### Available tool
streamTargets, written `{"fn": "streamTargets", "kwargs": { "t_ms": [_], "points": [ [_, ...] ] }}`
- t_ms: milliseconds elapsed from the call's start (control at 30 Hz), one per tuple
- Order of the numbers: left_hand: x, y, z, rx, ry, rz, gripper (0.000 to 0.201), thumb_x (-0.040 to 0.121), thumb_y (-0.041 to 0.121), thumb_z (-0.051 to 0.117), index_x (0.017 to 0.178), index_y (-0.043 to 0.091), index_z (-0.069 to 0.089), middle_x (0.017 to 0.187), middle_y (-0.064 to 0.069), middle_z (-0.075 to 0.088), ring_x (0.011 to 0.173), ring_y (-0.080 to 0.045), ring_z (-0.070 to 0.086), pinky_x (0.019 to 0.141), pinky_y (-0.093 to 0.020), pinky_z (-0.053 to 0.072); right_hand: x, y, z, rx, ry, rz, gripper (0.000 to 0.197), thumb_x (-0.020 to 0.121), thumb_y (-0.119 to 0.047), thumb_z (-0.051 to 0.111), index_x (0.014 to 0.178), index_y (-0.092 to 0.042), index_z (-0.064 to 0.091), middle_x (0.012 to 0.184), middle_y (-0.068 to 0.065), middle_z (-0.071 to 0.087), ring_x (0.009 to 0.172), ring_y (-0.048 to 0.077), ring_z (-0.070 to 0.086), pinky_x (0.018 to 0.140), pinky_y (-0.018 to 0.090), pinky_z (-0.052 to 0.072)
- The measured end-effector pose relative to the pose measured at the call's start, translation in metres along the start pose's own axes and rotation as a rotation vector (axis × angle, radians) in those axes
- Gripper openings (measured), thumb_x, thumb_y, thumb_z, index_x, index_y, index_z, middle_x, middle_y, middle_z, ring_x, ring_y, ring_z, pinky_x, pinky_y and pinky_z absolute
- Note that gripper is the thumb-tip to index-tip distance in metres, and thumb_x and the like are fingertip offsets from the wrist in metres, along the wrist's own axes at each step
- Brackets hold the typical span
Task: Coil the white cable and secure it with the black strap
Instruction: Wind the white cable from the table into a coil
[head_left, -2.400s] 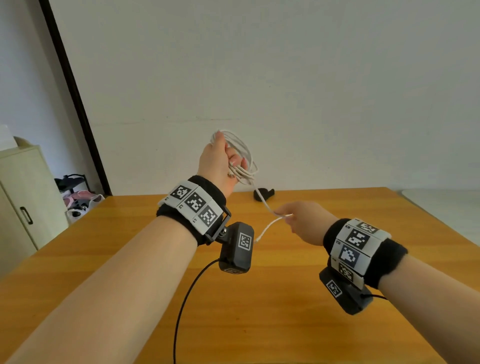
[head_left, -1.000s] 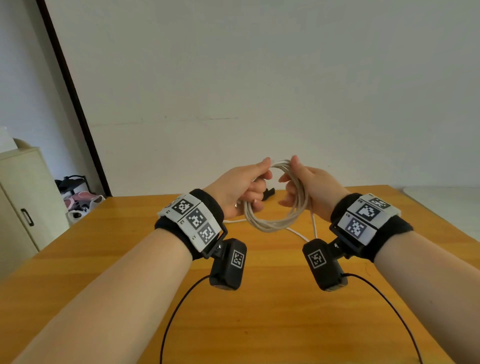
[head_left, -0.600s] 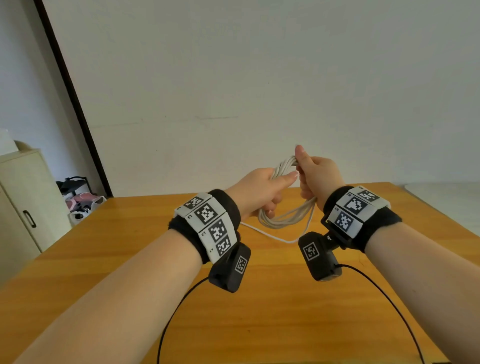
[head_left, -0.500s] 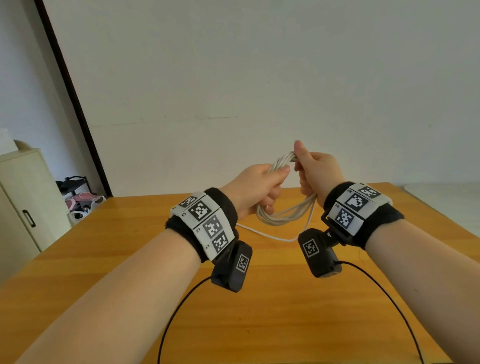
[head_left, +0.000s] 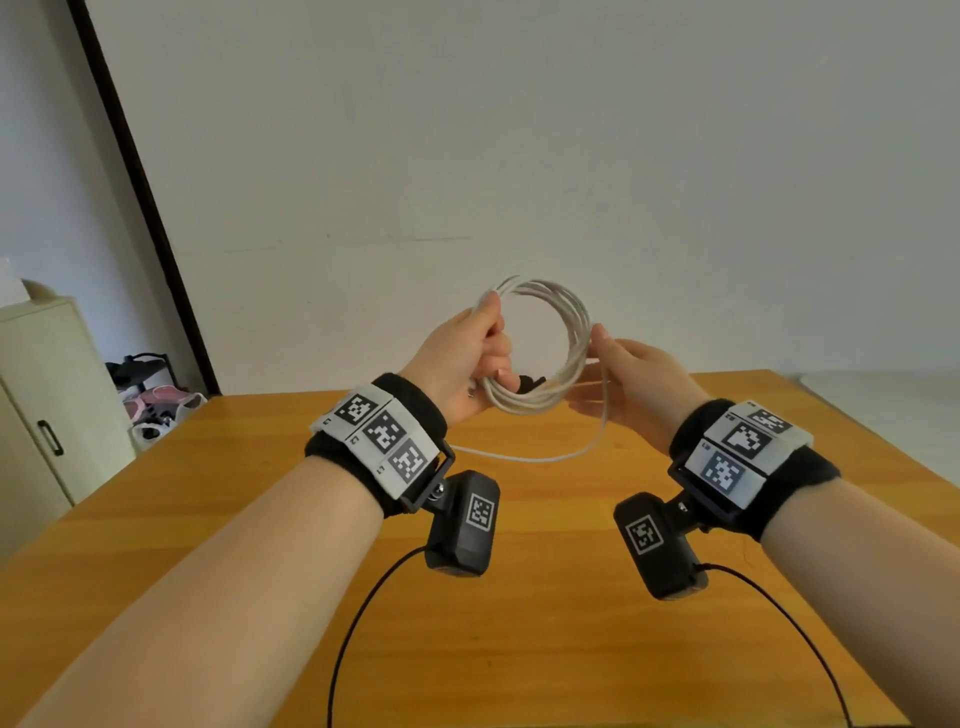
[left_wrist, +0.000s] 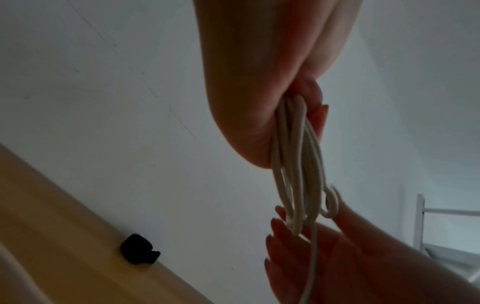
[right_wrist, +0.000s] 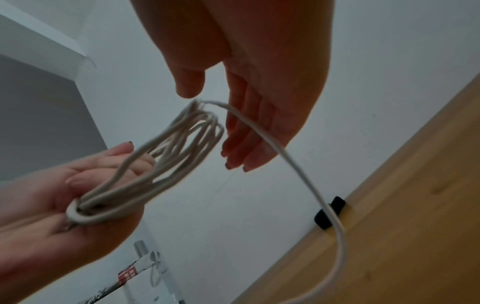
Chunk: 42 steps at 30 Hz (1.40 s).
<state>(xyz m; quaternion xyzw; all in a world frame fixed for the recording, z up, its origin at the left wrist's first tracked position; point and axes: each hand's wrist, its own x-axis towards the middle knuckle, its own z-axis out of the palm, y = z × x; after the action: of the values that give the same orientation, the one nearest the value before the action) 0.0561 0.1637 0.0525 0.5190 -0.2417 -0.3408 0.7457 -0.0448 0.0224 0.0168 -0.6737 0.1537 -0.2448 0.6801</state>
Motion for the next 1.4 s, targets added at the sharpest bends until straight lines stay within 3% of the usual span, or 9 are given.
{"fn": "streamTargets", "kwargs": {
  "t_ms": [233, 367, 500, 700, 867, 967, 1100, 1300, 1400],
  "points": [
    [0.000, 0.011, -0.006, -0.248, 0.054, 0.037, 0.042, 0.097, 0.042, 0.042, 0.063, 0.018, 0.039, 0.040, 0.008, 0.025, 0.031, -0.007, 0.022, 0.040, -0.015, 0.032, -0.006, 0.016, 0.002, -0.241, -0.098, 0.054, 0.021, 0.098, -0.016, 0.044, 0.096, -0.008, 0.064, 0.083, 0.011, 0.068, 0.089, 0.025, 0.067, 0.094, 0.039, 0.051],
    [0.003, 0.014, -0.006, -0.366, 0.060, 0.044, 0.040, 0.096, 0.042, 0.043, 0.065, 0.016, 0.041, 0.042, 0.007, 0.025, 0.031, -0.008, 0.022, 0.039, -0.017, 0.034, 0.000, 0.015, 0.002, -0.215, 0.142, -0.014, 0.018, 0.096, -0.015, 0.049, 0.109, -0.004, 0.054, 0.085, 0.017, 0.071, 0.086, 0.029, 0.070, 0.082, 0.038, 0.057],
    [0.004, 0.012, -0.004, -0.416, 0.049, 0.053, 0.039, 0.096, 0.041, 0.043, 0.067, 0.015, 0.042, 0.043, 0.007, 0.026, 0.030, -0.008, 0.022, 0.039, -0.017, 0.035, 0.001, 0.006, 0.001, -0.253, 0.335, -0.133, 0.014, 0.093, -0.019, 0.054, 0.098, -0.007, 0.050, 0.076, 0.012, 0.069, 0.061, 0.024, 0.069, 0.064, 0.033, 0.060],
    [0.005, 0.013, 0.003, -0.415, 0.049, 0.105, 0.039, 0.097, 0.041, 0.042, 0.067, 0.017, 0.041, 0.045, 0.007, 0.028, 0.034, -0.008, 0.022, 0.044, -0.019, 0.035, 0.005, 0.004, 0.005, -0.627, 0.307, -0.160, 0.011, 0.090, -0.022, 0.057, 0.092, -0.011, 0.060, 0.076, 0.005, 0.064, 0.054, 0.015, 0.059, 0.064, 0.035, 0.057],
    [0.007, 0.013, 0.010, -0.163, 0.100, 0.229, 0.032, 0.099, 0.036, 0.037, 0.074, 0.017, 0.037, 0.050, 0.005, 0.033, 0.036, -0.009, 0.026, 0.056, -0.026, 0.041, 0.000, 0.005, 0.016, -0.699, 0.095, -0.057, 0.040, 0.089, 0.000, 0.051, 0.126, -0.017, 0.052, 0.083, 0.006, 0.061, 0.059, 0.014, 0.060, 0.055, 0.020, 0.051],
    [0.009, 0.010, 0.016, -0.126, 0.090, 0.283, 0.031, 0.101, 0.030, 0.033, 0.073, 0.016, 0.034, 0.056, 0.002, 0.033, 0.039, -0.010, 0.027, 0.059, -0.028, 0.037, -0.006, 0.003, 0.024, -0.660, -0.079, 0.091, 0.060, 0.088, 0.004, 0.052, 0.139, -0.022, 0.035, 0.098, 0.017, 0.062, 0.063, 0.020, 0.061, 0.057, 0.025, 0.056],
    [0.015, 0.004, 0.018, 0.040, 0.136, 0.373, 0.024, 0.101, 0.023, 0.030, 0.079, 0.015, 0.032, 0.060, 0.000, 0.036, 0.042, -0.011, 0.030, 0.057, -0.029, 0.037, -0.015, 0.007, 0.029, -0.606, -0.177, 0.266, 0.039, 0.094, -0.001, 0.046, 0.132, 0.002, 0.041, 0.087, 0.017, 0.062, 0.062, 0.021, 0.060, 0.068, 0.031, 0.057],
    [0.022, -0.011, 0.014, 0.616, 0.210, 0.500, 0.017, 0.101, 0.024, 0.031, 0.089, 0.012, 0.034, 0.068, 0.001, 0.041, 0.053, -0.012, 0.038, 0.049, -0.020, 0.037, -0.025, 0.010, 0.028, -0.735, -0.359, 0.243, 0.027, 0.089, -0.001, 0.051, 0.114, -0.008, 0.059, 0.078, 0.012, 0.063, 0.066, 0.018, 0.063, 0.072, 0.028, 0.057],
    [0.024, -0.021, 0.009, 0.900, 0.176, 0.535, 0.016, 0.100, 0.026, 0.033, 0.092, 0.013, 0.035, 0.073, -0.002, 0.047, 0.061, -0.017, 0.044, 0.062, -0.035, 0.042, -0.025, 0.009, 0.030, -0.807, -0.380, 0.152, 0.032, 0.090, -0.001, 0.049, 0.117, -0.015, 0.058, 0.082, 0.010, 0.062, 0.070, 0.019, 0.062, 0.074, 0.029, 0.057]
  ]
}}
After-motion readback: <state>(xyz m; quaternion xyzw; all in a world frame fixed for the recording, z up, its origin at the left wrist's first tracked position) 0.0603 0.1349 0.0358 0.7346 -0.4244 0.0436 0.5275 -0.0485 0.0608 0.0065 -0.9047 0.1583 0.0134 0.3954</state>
